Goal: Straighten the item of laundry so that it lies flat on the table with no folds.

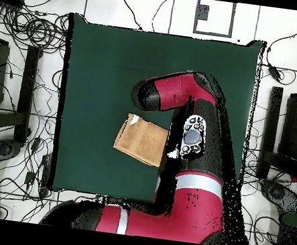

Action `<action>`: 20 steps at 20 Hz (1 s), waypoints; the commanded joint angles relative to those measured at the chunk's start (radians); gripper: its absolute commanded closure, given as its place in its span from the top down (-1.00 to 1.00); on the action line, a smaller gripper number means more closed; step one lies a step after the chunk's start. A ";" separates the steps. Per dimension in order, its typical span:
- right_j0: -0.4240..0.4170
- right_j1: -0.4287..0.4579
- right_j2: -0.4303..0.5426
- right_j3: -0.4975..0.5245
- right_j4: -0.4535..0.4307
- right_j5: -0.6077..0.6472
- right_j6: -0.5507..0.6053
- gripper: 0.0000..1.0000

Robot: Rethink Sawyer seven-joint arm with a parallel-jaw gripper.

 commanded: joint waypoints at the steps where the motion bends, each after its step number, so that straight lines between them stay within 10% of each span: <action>1: 0.106 0.011 -0.149 0.042 -0.213 -0.414 0.155 1.00; 5: 0.018 0.007 -0.035 0.069 -0.139 -0.374 0.073 1.00; 8: -0.146 0.007 0.178 0.153 0.051 -0.119 -0.103 1.00; 20: -0.353 0.001 0.437 0.366 0.317 0.121 -0.203 1.00</action>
